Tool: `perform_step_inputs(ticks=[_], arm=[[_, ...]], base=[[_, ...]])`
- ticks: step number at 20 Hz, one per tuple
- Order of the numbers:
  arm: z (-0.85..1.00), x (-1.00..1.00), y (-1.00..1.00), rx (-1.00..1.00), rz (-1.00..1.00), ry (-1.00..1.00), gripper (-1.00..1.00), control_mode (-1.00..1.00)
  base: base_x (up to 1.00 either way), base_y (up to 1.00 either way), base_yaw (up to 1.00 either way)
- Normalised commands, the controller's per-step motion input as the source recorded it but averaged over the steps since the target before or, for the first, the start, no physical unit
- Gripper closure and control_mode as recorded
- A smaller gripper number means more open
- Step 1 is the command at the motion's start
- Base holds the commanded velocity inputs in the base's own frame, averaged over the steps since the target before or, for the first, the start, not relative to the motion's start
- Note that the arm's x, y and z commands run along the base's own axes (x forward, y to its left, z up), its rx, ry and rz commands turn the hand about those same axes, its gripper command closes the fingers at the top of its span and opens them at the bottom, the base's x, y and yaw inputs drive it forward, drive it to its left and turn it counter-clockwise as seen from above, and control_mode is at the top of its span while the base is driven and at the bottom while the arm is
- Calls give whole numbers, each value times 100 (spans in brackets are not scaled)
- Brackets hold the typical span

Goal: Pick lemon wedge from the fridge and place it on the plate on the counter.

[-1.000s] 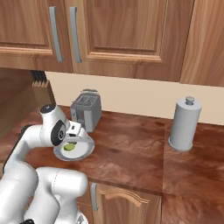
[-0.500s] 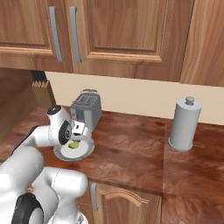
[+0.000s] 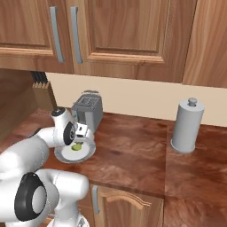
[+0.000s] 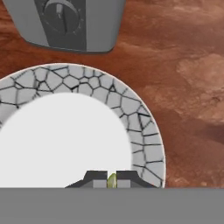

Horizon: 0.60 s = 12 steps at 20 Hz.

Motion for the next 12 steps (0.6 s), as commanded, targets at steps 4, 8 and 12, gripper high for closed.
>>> perform_step_inputs(ticks=[4, 8, 12], arm=[[-35, 6, 0, 0, 0, 0, 100, -100], [-24, 12, 0, 0, 0, 0, 100, -100], [-5, 9, 0, 0, 0, 0, -100, -100]], base=[[0, 0, 0], [0, 0, 0], [0, 0, 0]])
